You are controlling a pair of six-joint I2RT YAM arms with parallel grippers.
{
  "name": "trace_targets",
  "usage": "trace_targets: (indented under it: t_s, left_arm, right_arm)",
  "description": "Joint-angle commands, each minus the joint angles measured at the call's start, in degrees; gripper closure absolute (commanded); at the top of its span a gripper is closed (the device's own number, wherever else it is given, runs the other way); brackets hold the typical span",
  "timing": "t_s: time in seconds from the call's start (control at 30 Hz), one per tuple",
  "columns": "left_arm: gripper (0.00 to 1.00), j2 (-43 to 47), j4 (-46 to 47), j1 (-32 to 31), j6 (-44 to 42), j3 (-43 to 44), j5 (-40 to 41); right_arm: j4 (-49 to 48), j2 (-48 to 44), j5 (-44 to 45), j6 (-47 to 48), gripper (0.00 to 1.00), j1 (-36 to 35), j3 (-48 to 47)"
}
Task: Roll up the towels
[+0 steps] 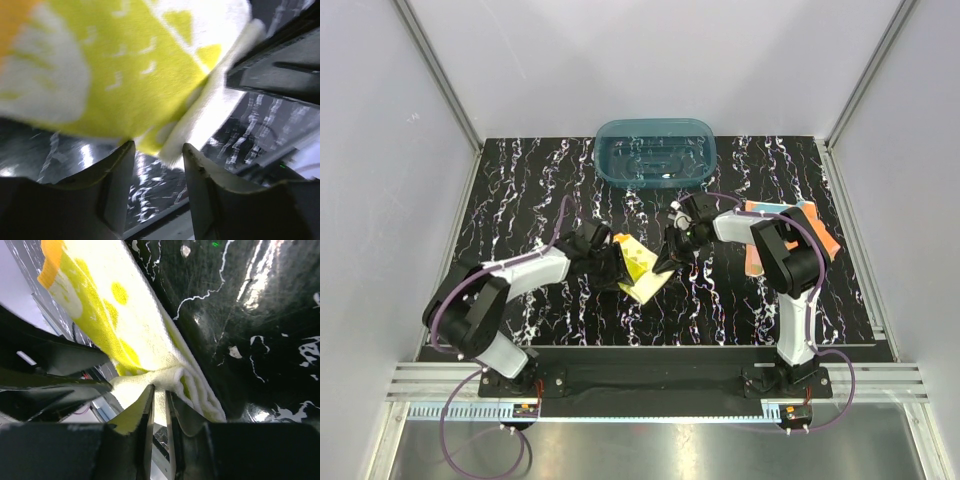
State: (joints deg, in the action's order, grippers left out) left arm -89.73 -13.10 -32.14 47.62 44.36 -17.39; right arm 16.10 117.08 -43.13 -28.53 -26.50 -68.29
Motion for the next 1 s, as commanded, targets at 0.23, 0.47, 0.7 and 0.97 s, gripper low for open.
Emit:
trace_targets:
  t_s: [0.23,0.47,0.7,0.97]
  left_arm:
    - [0.51,9.8,-18.1,-15.0,-17.1,14.8,36.2]
    - [0.51,5.9,-14.5,-20.6,-23.6,16.4,33.4]
    - [0.52,0.7,-9.9,-21.7,-24.7,14.6,28.5]
    - [0.52,-1.8,-8.3,-22.7,-24.9,13.6,26.4]
  right_arm:
    - [1.7,1.5,4.4,1.7,0.78,-2.9,-2.7]
    - [3.1,0.9,5.0,2.8,0.78,-2.9,-3.5]
    - [4.9,1.0,5.3,4.1,0.78,-2.8,-5.0]
    - [5.1,1.9,4.5,4.0,0.79,-2.8,-6.6]
